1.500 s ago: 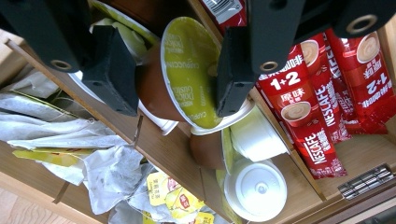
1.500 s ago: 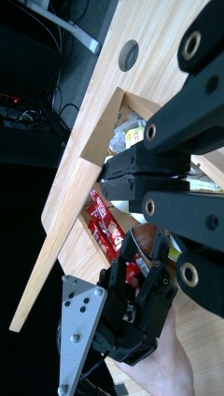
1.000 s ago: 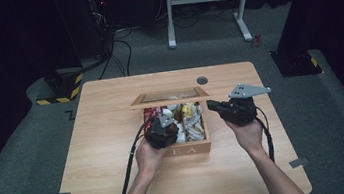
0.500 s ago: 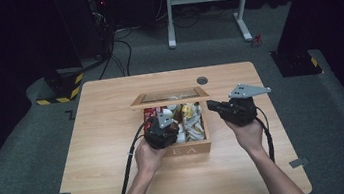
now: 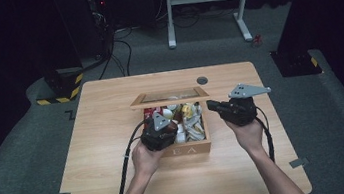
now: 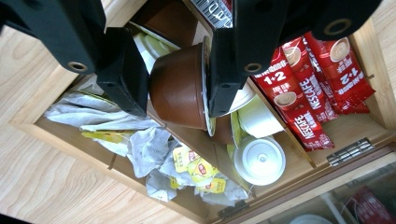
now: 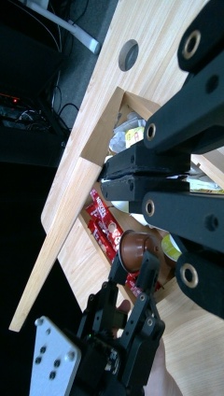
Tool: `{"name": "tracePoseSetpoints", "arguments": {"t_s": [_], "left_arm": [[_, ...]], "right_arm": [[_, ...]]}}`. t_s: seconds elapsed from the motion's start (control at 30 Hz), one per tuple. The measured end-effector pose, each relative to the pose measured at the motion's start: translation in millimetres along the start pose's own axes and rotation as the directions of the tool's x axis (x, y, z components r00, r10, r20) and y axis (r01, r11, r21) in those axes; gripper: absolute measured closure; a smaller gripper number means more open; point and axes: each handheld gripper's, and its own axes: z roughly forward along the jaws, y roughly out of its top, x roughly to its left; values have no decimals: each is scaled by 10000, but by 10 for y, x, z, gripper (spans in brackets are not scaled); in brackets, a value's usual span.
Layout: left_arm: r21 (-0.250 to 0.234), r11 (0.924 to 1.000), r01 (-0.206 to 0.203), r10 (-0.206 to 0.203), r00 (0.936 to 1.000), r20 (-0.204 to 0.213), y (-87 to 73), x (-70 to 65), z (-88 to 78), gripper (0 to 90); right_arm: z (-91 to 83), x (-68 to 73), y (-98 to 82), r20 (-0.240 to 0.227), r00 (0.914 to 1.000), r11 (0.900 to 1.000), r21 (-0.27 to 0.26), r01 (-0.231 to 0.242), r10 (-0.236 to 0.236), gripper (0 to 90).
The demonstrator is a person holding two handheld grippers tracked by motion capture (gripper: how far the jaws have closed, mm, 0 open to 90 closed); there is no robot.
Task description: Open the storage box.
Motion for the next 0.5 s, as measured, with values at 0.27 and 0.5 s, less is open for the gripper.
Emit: {"name": "tracePoseSetpoints", "arguments": {"t_s": [0.27, 0.5], "left_arm": [[-271, 9995, 145, -144, 9999, 24, -17, 31, -128, 591], [-487, 9982, 351, -346, 9993, 123, -57, 78, -275, 591]], "right_arm": [[-2, -3, -4, -26, 10000, 10000, 19, -28, 28, 875], [1, -1, 0, -9, 10000, 10000, -13, -63, 63, 875]]}}
